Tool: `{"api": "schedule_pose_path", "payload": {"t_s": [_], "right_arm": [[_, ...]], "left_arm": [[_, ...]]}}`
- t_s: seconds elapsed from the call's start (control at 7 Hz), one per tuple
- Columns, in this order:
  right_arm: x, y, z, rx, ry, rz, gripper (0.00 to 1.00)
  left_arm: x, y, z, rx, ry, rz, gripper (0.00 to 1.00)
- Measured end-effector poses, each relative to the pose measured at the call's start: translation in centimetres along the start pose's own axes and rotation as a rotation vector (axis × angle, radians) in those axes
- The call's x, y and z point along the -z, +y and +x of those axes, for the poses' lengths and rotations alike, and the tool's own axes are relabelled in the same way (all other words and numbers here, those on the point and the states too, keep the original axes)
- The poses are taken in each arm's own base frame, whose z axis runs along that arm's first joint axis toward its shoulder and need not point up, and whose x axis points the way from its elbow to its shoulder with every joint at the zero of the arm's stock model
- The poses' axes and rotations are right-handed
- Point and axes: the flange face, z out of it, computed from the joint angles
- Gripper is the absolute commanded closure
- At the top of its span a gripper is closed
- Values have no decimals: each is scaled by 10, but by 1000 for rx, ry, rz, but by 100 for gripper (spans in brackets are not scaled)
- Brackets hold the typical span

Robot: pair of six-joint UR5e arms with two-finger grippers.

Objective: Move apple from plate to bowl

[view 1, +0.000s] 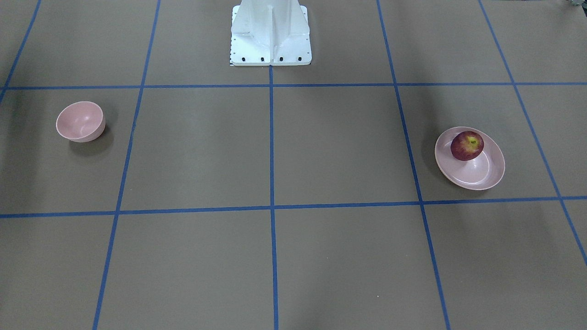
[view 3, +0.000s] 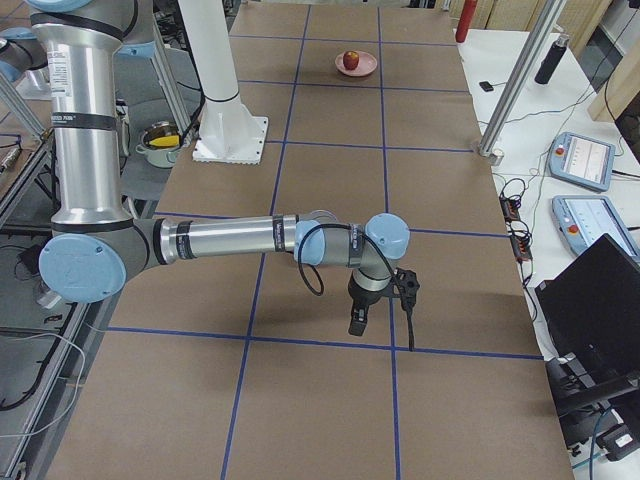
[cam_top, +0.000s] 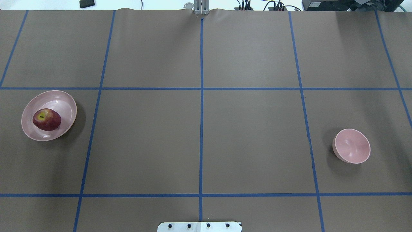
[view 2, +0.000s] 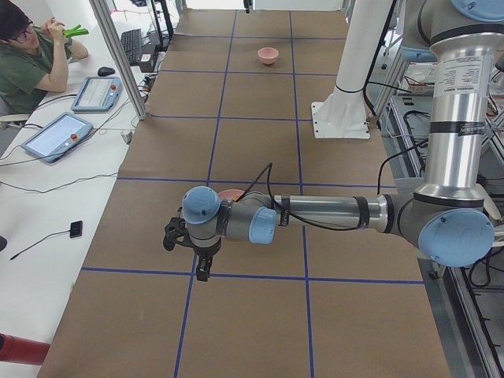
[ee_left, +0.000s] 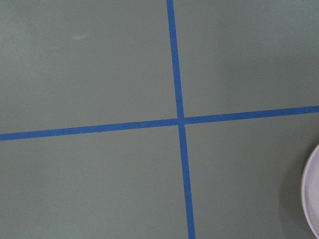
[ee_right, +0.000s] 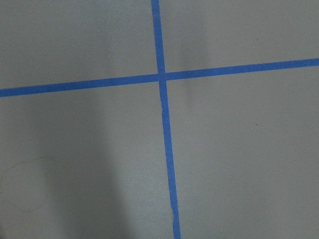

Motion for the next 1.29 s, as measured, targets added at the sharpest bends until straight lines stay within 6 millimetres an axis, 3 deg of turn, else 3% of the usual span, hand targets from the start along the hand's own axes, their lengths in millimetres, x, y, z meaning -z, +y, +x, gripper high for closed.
{"api": "schedule_pose_path", "payload": {"t_s": [1.0, 1.29], "right_arm": [[10, -1, -8, 27, 7, 24, 0], [34, -23, -43, 77, 2, 65, 0]], "left_arm": [[9, 11, 7, -12, 0, 14, 1], [11, 12, 11, -17, 0, 18, 1]]}}
